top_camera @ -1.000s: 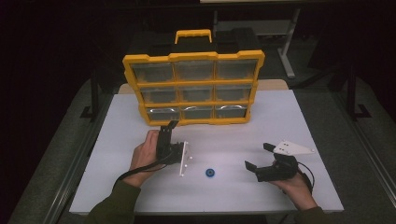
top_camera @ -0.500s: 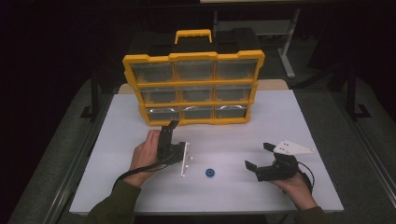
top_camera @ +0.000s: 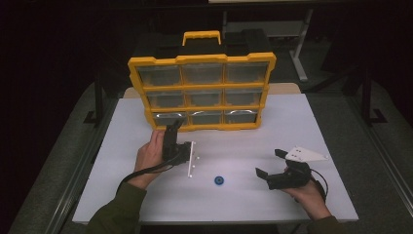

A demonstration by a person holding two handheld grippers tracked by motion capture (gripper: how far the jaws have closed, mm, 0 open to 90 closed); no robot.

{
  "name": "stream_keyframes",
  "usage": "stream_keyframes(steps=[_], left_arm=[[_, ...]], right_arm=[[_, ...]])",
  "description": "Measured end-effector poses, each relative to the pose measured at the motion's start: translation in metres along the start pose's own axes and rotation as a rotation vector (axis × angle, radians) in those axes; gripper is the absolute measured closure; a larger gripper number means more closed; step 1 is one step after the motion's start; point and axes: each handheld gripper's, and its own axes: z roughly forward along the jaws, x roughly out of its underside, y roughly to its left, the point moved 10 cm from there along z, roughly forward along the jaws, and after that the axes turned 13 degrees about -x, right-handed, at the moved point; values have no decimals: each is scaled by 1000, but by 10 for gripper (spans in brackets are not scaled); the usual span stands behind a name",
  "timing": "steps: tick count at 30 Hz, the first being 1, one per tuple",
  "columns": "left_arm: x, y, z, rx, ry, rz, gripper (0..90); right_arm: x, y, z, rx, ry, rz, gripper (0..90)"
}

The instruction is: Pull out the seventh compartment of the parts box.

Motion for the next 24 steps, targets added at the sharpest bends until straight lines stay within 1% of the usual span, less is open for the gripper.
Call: stream_keyframes(steps=[1, 2, 7, 10, 15, 17, 19, 20, 24], left_arm=[[0, 0, 1, 0, -1, -2, 35], [1, 1, 2, 0, 7, 12, 36], [6, 1, 7, -14, 26, 11, 36], [8, 0, 9, -14, 36, 26, 36], [13, 0, 11, -20, 48, 25, 36], [15, -1, 12, -23, 57, 32, 36], [16, -2, 14, -26, 58, 25, 38], [20, 0, 14, -26, 77, 56, 38], [24, 0, 16, -30, 94, 69, 41]], right_arm=[[0, 0, 0, 1, 0, 0, 0], [0, 0, 0, 1, 0, 0, 0], [0, -1, 0, 1, 1, -1, 0], [0, -1, 0, 0, 0, 0, 0], [1, 0, 0, -2, 3, -3, 0], [1, 0, 0, -2, 5, -4, 0], [1, 0, 0, -2, 5, -4, 0], [1, 0, 0, -2, 5, -3, 0], [0, 0, 0, -1, 2, 0, 0]])
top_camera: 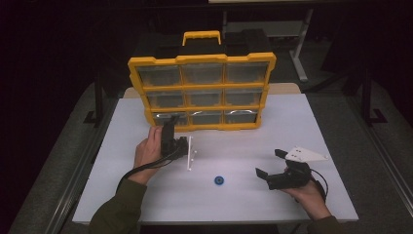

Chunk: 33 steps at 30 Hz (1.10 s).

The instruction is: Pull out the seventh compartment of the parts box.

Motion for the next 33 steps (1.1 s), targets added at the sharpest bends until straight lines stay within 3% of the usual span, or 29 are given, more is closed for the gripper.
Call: stream_keyframes(steps=[33], left_arm=[[19, 4, 21, -51, 72, 18, 63]], right_arm=[[0, 1, 1, 2, 5, -6, 0]])
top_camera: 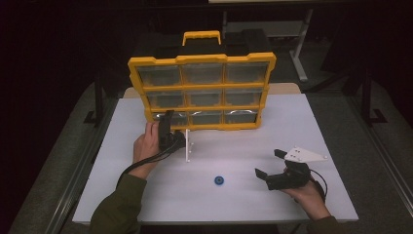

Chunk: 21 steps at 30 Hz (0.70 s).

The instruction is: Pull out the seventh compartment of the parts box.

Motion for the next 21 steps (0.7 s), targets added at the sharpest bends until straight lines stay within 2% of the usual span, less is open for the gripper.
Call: stream_keyframes(steps=[7, 12, 13, 21], left_arm=[[3, 0, 2, -6, 6, 6, 69], [5, -2, 4, -3, 5, 5, 122], [6, -2, 4, -5, 11, 16, 131], [11, -1, 7, -22, 36, 23, 154]], right_arm=[[0, 1, 1, -2, 3, -4, 0], [1, 1, 1, -4, 6, -6, 0], [1, 2, 1, -4, 6, -5, 0], [0, 1, 0, -2, 1, -2, 0]])
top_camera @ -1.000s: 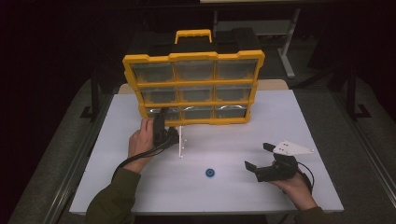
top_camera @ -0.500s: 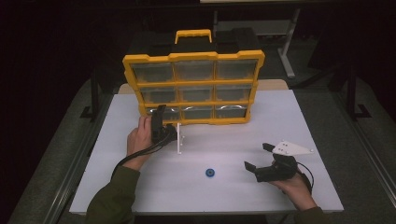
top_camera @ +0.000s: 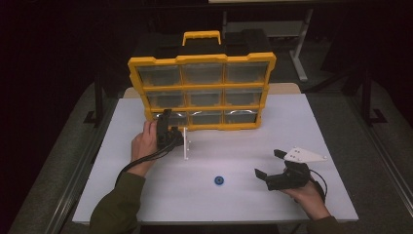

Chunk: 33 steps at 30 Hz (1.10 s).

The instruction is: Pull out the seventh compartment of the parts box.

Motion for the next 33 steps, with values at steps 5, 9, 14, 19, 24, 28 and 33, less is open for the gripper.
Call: stream_keyframes(steps=[5, 9, 14, 19, 24, 28, 33], left_arm=[[3, 0, 1, -12, 13, 15, 177], [5, 0, 3, -10, 20, 14, 193], [6, 0, 3, -16, 22, 28, 222], [4, 2, 3, -31, 15, 20, 267], [4, 3, 3, -39, 15, 28, 340], [5, 4, 3, -50, 16, 46, 389], [5, 5, 4, -60, 13, 62, 440]], right_arm=[[0, 0, 0, 1, 1, 0, 0], [0, 0, 0, 1, -1, 4, 0], [0, 0, -1, 1, -1, 2, 0], [0, 0, -1, 1, -2, 2, 0], [1, 0, 0, 3, 4, -1, 0], [1, 0, -1, 3, 3, 1, 0], [1, 0, -1, 2, 5, 0, 0]])
